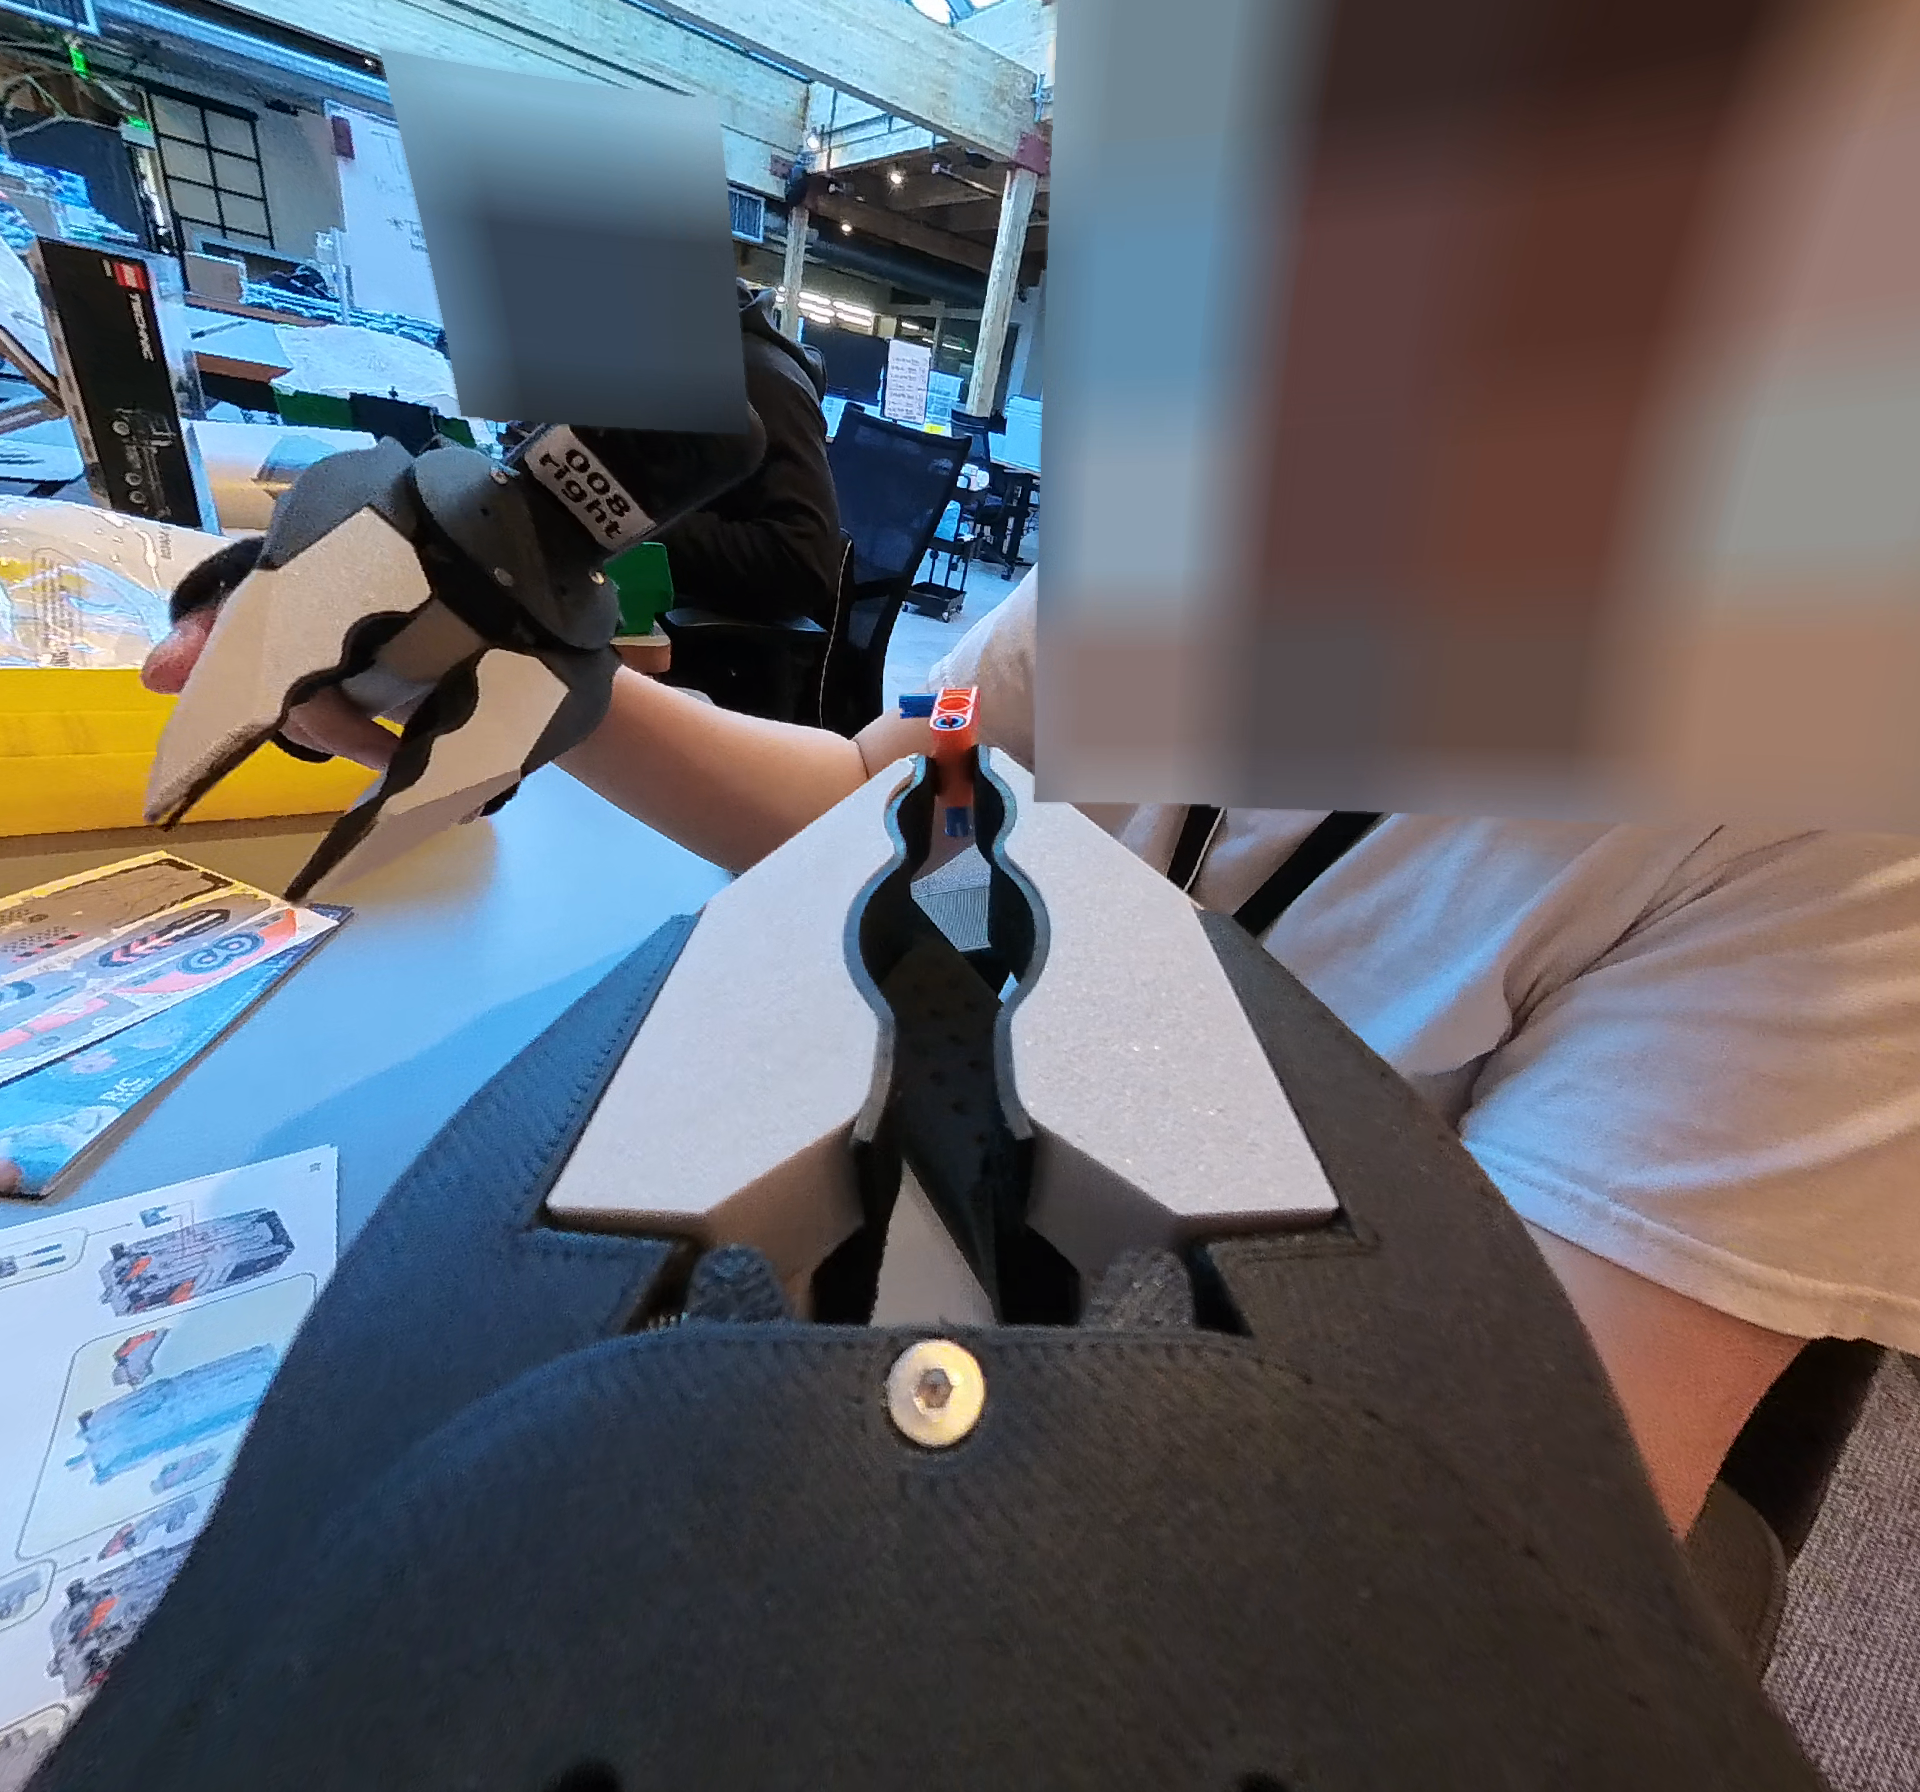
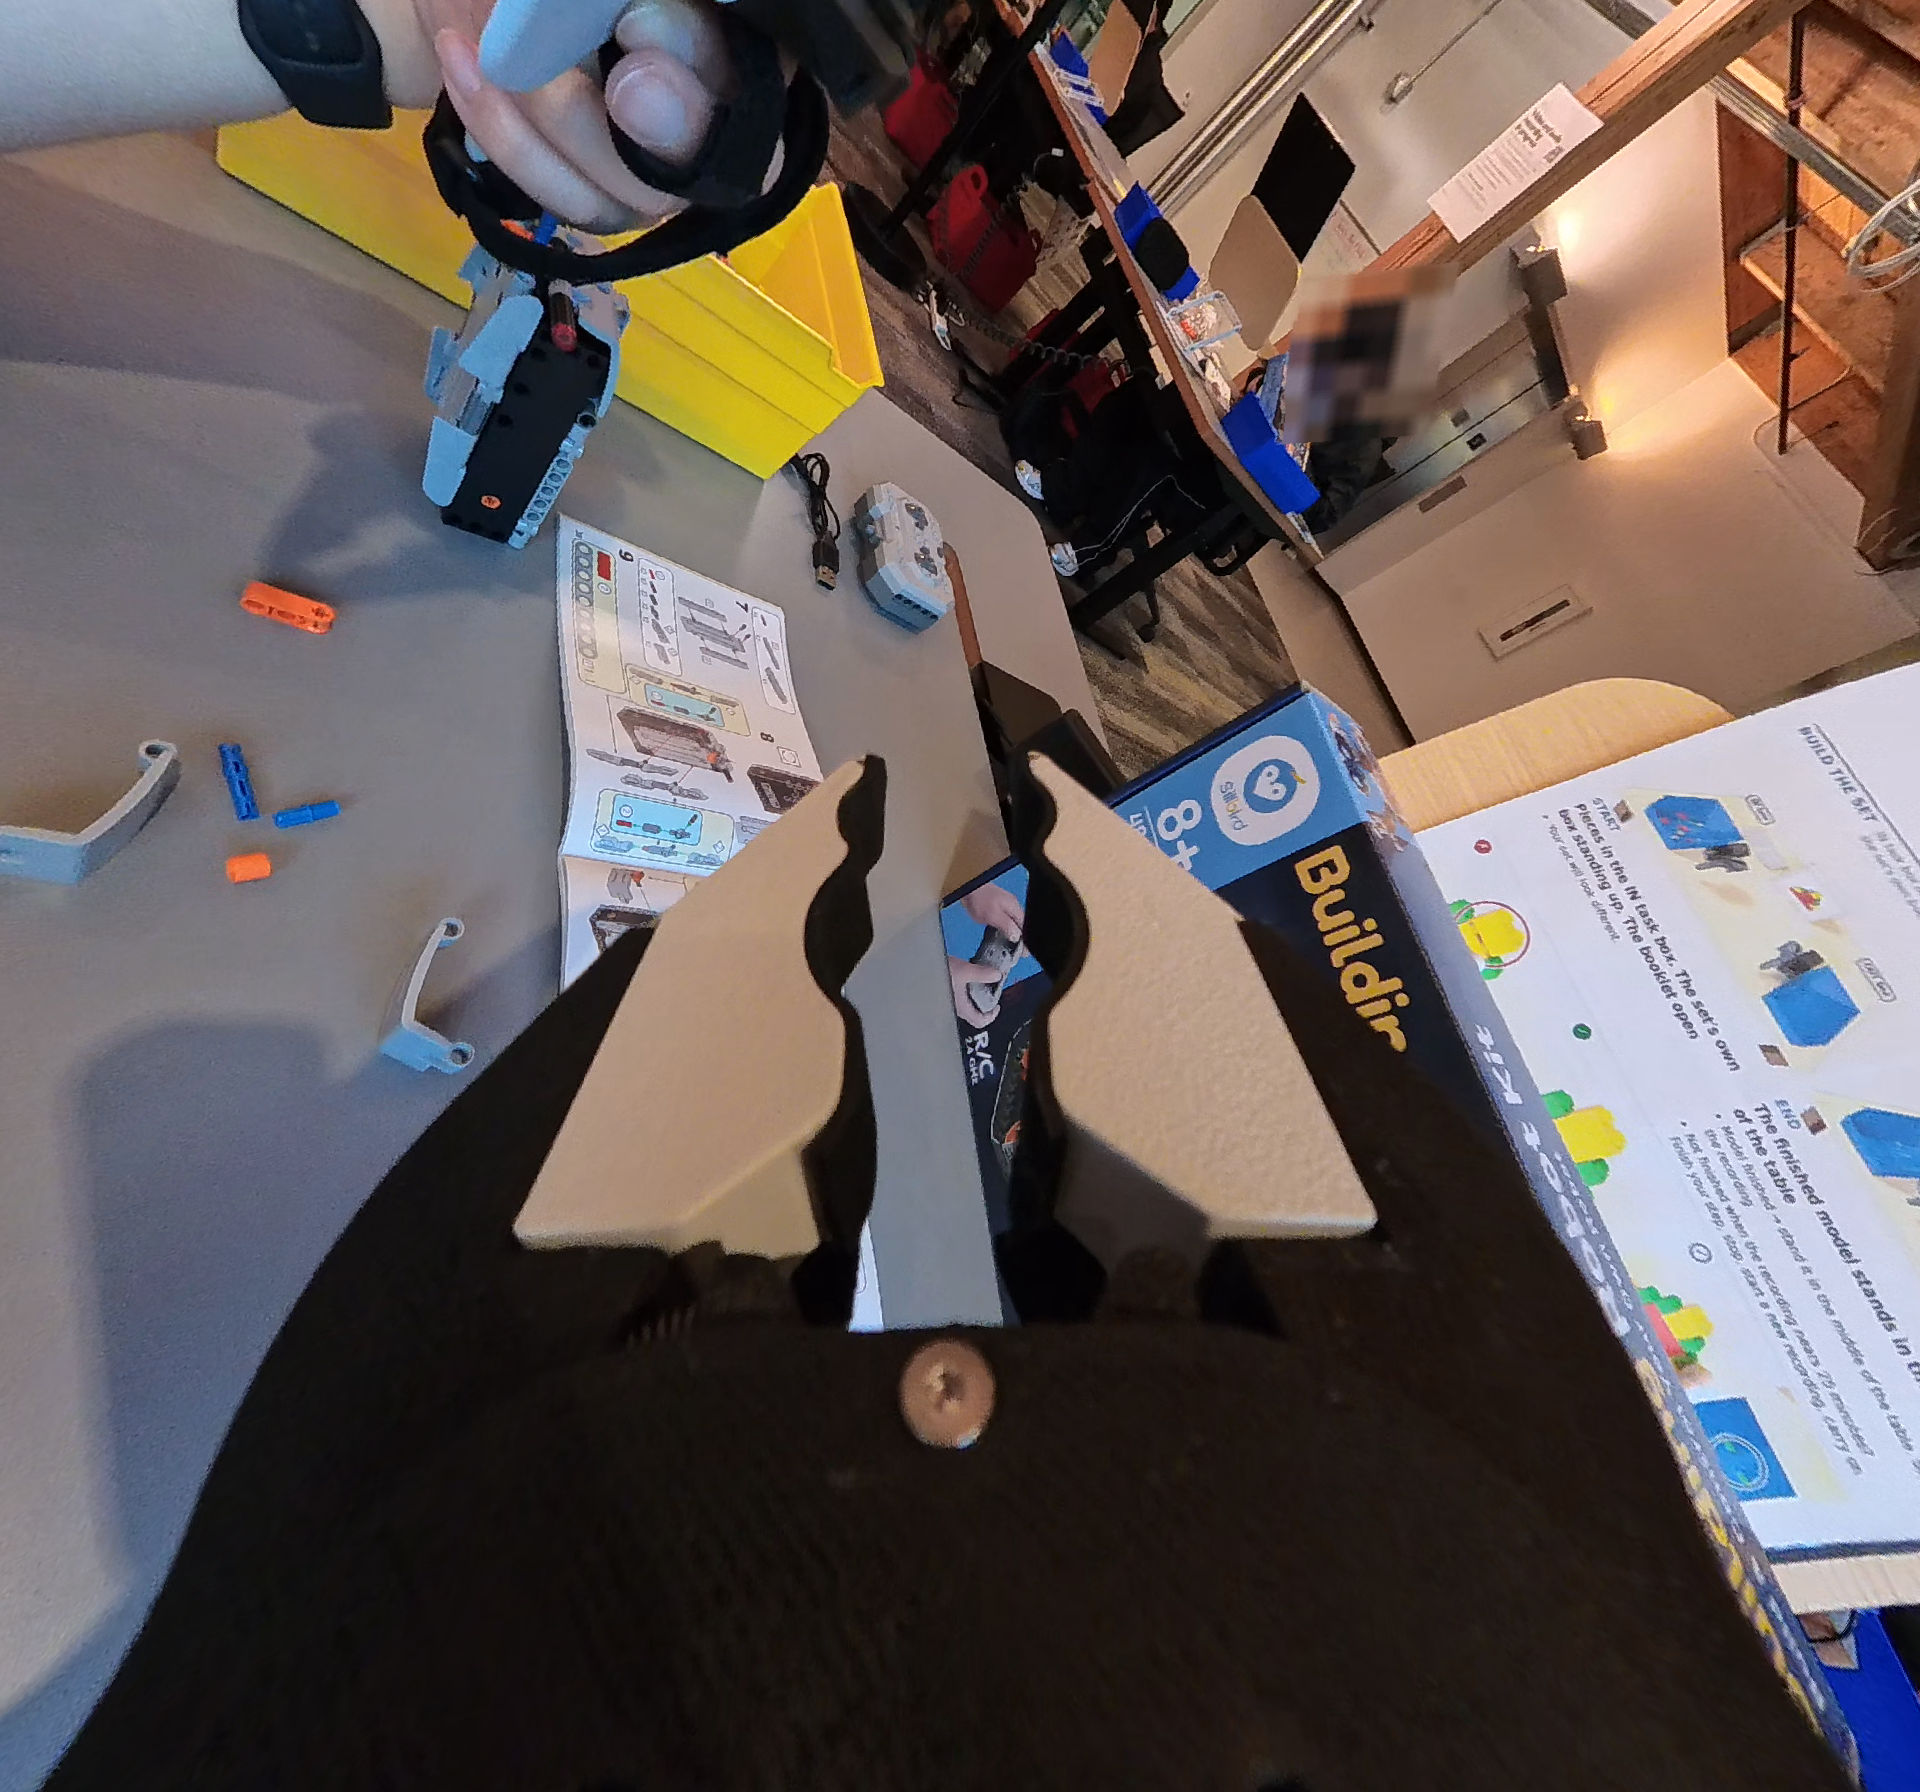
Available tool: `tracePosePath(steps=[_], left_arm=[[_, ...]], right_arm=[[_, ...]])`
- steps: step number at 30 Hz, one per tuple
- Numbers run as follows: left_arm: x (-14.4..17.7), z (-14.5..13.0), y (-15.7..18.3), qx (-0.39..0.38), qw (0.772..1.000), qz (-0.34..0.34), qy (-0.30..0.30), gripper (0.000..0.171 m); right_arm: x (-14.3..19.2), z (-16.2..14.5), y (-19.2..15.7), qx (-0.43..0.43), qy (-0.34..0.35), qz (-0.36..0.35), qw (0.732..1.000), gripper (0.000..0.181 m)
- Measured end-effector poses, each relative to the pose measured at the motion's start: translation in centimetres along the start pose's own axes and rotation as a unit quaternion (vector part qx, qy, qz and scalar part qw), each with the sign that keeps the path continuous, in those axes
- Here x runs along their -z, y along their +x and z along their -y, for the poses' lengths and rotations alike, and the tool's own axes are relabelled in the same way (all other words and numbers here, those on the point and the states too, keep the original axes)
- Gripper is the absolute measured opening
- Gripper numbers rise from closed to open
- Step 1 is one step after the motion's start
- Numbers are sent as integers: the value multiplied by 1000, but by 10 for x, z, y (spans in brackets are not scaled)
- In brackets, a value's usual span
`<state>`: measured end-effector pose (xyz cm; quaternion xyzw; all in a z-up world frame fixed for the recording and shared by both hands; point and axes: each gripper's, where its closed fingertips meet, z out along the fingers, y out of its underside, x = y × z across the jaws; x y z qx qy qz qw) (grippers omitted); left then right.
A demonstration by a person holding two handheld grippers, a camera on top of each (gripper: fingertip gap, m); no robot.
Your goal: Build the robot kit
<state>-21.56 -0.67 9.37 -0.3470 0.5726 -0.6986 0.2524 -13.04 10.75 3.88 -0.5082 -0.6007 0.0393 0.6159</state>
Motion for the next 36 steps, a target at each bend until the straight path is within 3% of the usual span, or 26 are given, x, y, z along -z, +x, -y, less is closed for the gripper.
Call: tracePosePath(steps=[25, 31, 36], left_arm=[[2, -2, -14, 27, 999, 28, -2, 5], [2, -5, -21, 41, 999, 37, -1, 5], [1, -2, -25, 48, 998, 38, 7, 5]], right_arm=[[1, 2, -4, 1, -3, 9, 1000, 20], [11, 37, -11, 34, 33, 17, 999, 19], [24, 86, -29, 85, 87, 31, 992, 20]])
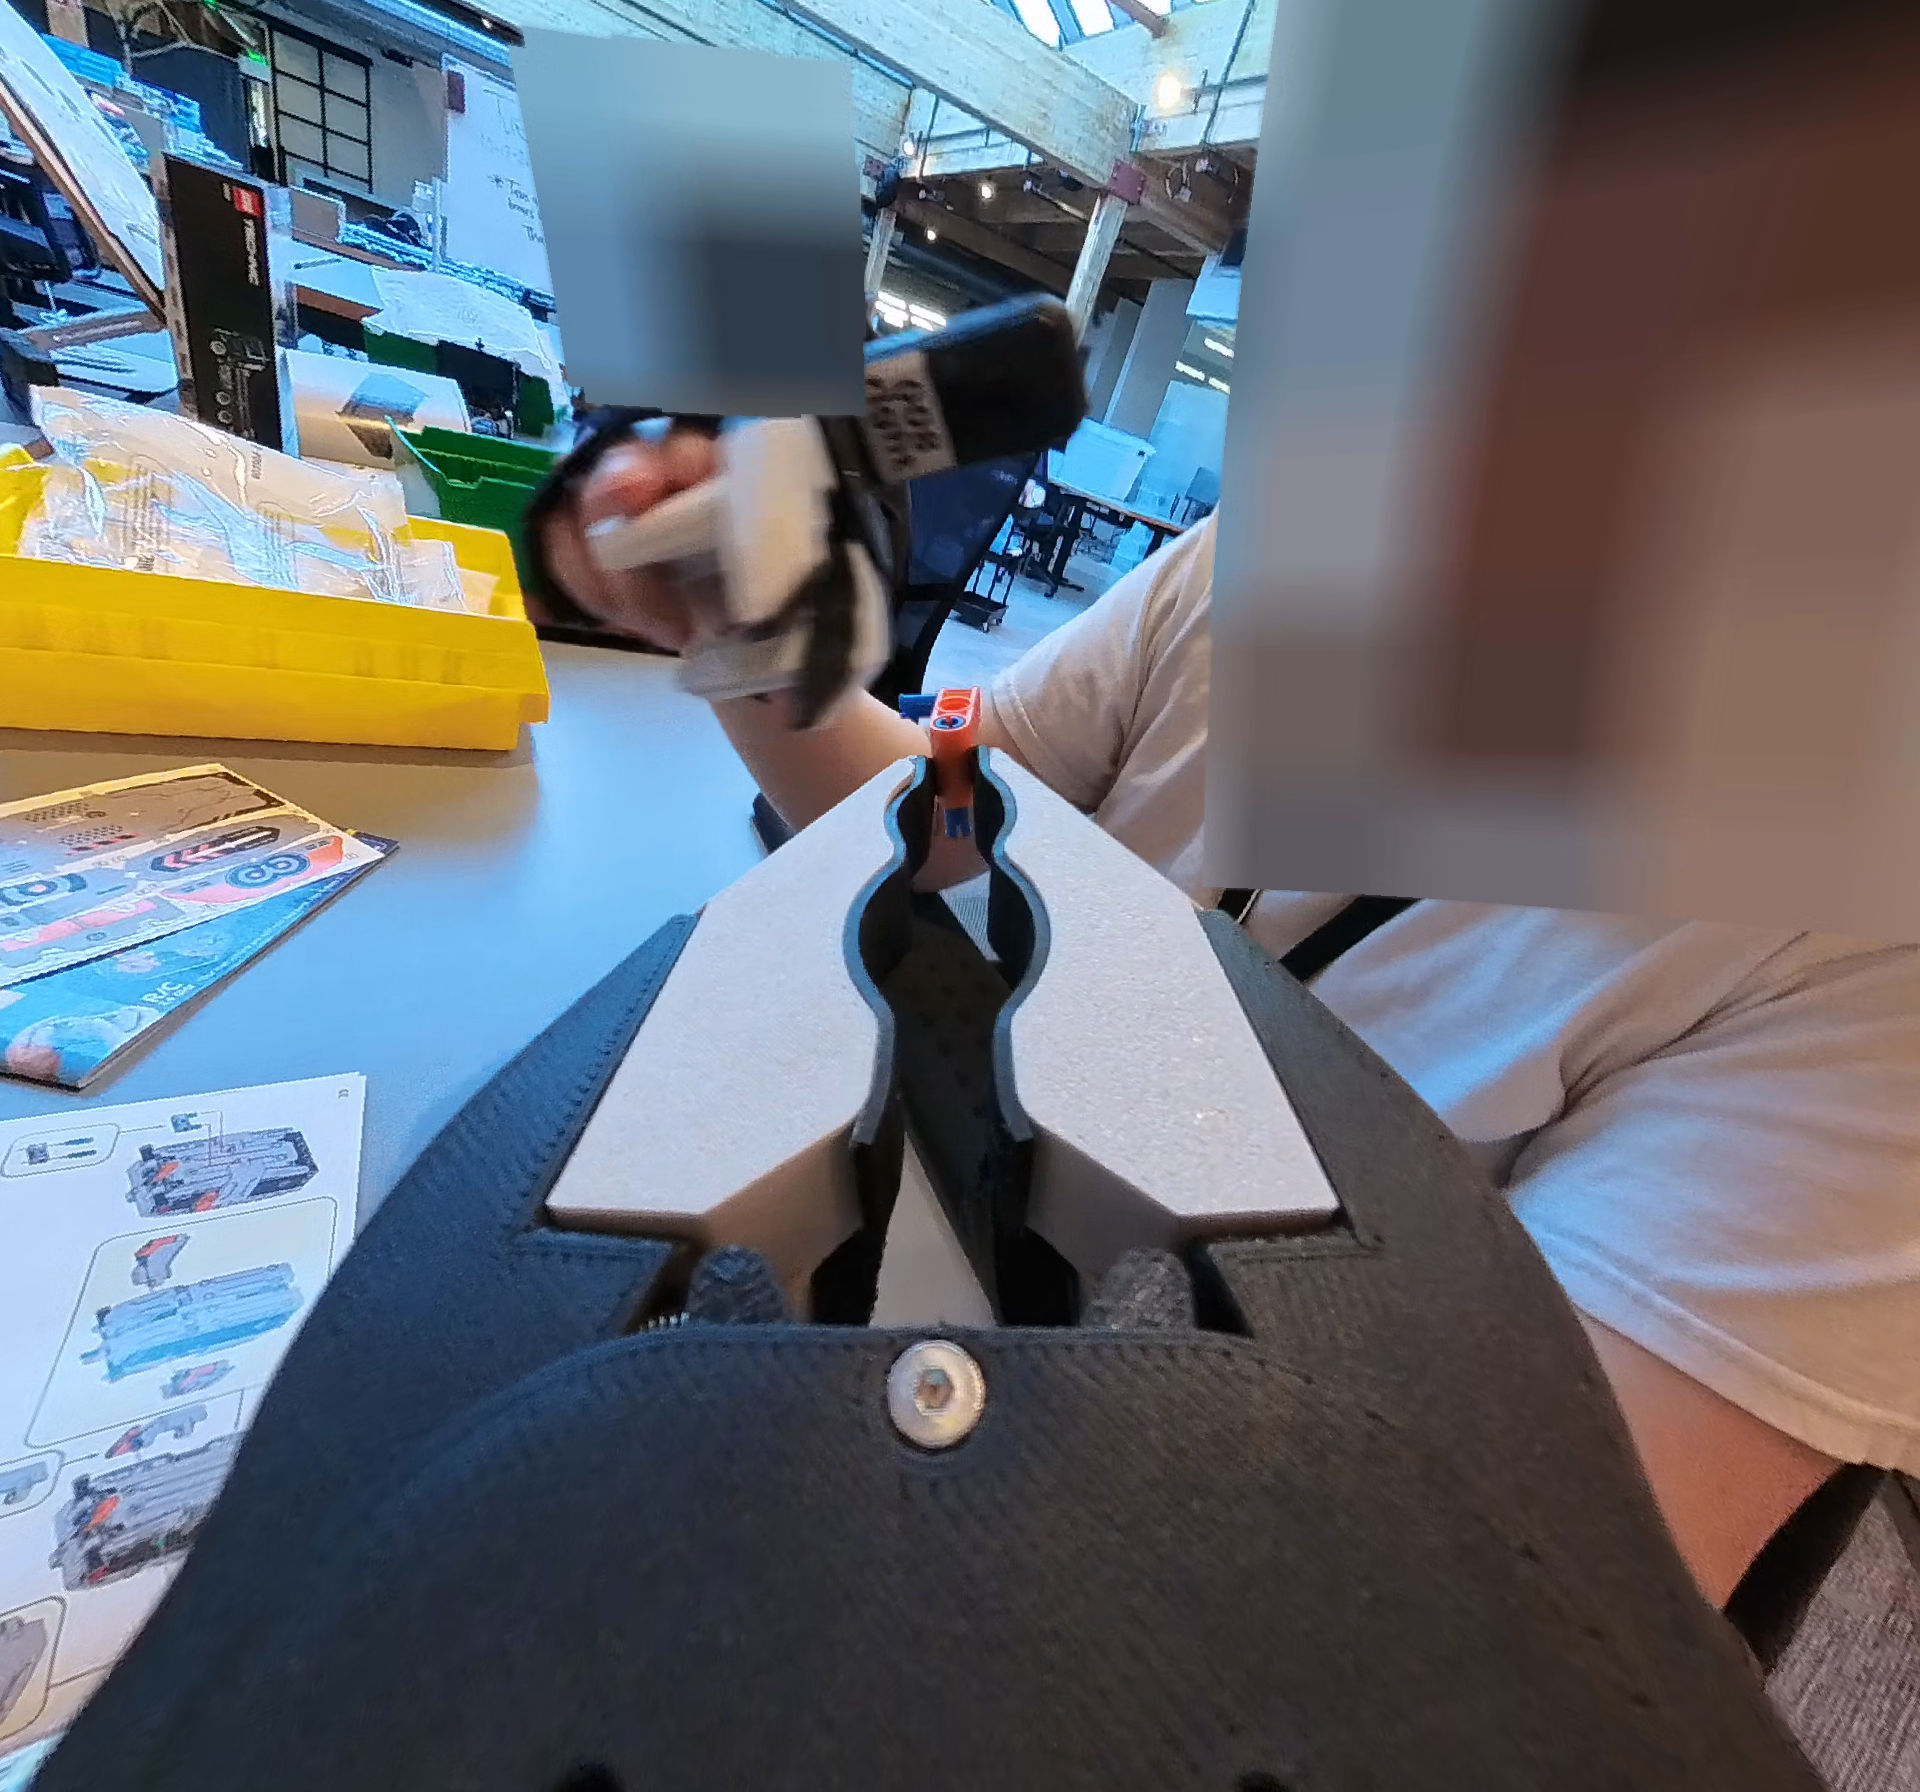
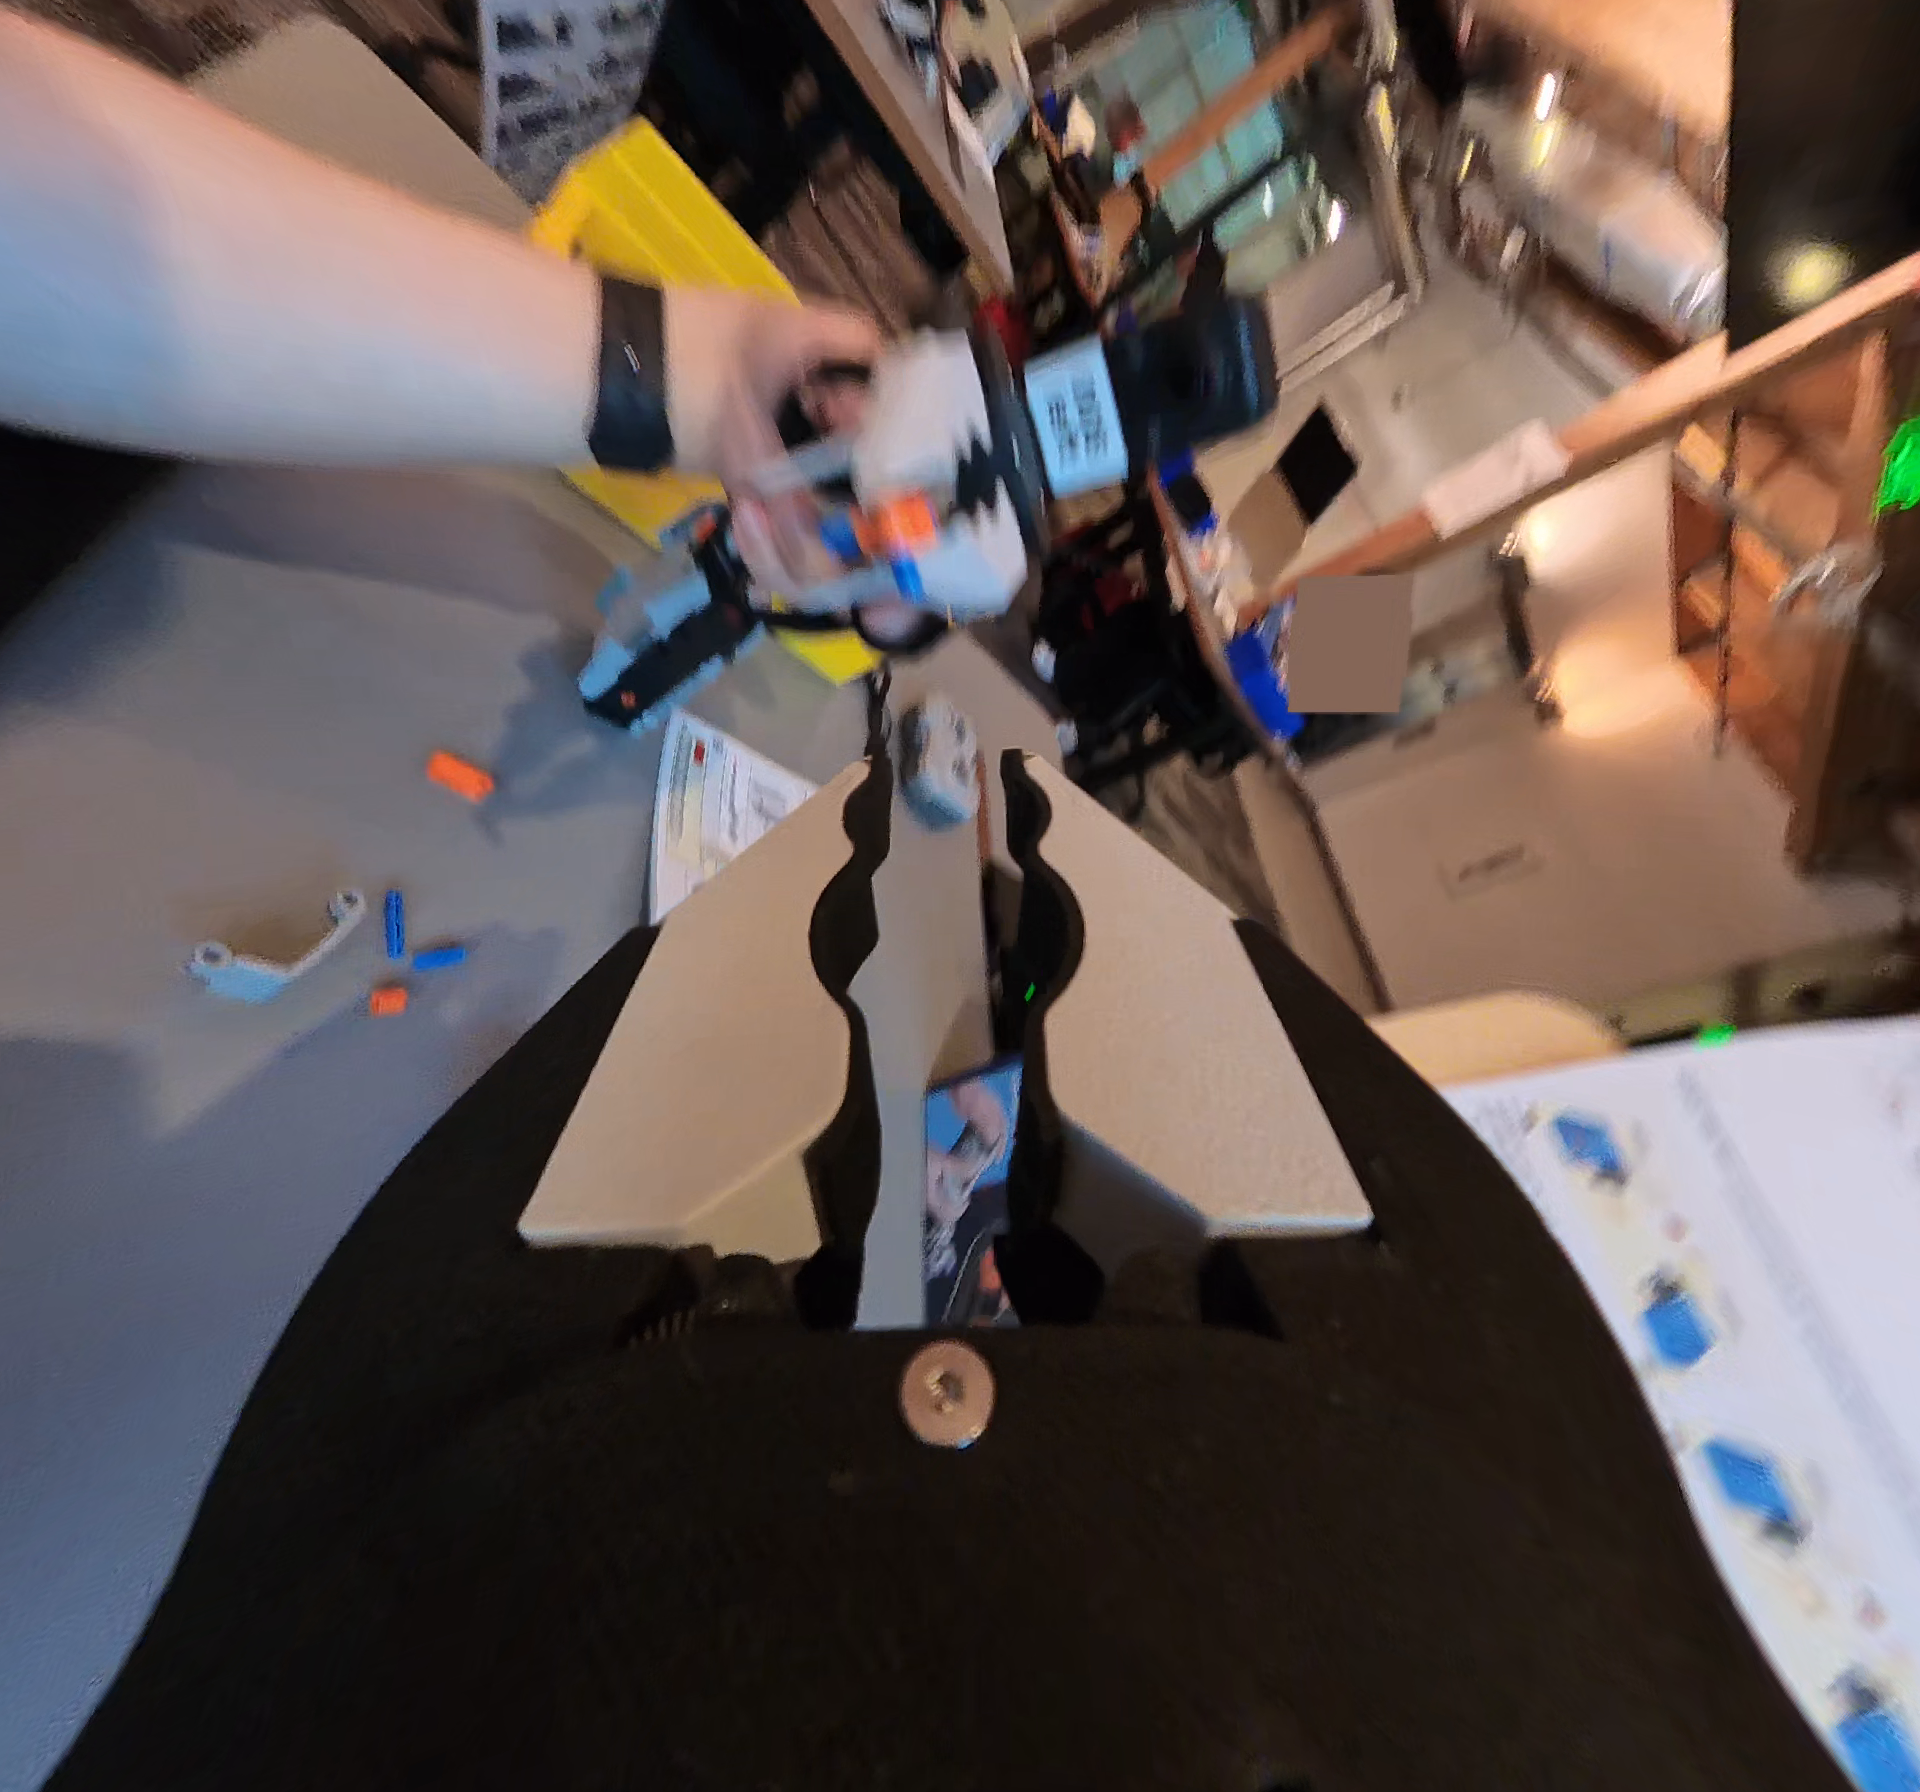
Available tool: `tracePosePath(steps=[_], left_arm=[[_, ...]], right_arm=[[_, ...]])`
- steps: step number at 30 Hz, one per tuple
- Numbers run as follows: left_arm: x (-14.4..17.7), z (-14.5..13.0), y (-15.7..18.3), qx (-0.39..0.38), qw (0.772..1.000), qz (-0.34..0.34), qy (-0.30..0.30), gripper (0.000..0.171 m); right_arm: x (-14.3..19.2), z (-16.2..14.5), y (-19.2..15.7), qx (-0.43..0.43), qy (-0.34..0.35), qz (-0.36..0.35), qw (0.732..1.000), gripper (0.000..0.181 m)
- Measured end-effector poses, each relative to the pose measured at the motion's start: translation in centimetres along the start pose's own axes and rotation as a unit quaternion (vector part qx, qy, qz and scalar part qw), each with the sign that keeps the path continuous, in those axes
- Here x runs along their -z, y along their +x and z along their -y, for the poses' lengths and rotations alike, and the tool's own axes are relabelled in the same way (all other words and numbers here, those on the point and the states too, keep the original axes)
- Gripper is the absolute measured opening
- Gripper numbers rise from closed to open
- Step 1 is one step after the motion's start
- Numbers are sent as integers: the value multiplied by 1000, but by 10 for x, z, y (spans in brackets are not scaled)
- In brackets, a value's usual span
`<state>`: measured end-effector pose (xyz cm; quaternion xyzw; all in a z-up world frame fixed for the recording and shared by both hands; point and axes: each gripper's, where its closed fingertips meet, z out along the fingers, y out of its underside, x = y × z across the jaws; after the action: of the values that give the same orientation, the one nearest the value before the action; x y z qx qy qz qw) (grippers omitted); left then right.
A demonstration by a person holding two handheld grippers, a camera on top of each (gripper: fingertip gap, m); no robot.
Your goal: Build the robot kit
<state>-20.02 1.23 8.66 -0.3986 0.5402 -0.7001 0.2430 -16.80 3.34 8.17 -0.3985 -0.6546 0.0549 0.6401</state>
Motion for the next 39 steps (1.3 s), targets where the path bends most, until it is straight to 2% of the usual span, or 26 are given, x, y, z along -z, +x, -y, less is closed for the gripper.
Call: tracePosePath(steps=[5, 14, 25, 39], left_arm=[[-3, 1, -2, 2, 1000, -2, 2, 5], [-7, 7, -8, 8, 1000, -3, 19, 5], [-11, 8, -9, 11, 1000, -9, 19, 5], [-16, 8, -9, 19, 999, -19, 18, 5]], right_arm=[[6, 25, 1, 44, 13, -21, 999, 23], [9, 40, 1, 33, 46, -18, 998, 23], [-3, 31, 1, 23, 31, -23, 999, 22], [-5, 27, 1, 38, 28, -30, 998, 6]])
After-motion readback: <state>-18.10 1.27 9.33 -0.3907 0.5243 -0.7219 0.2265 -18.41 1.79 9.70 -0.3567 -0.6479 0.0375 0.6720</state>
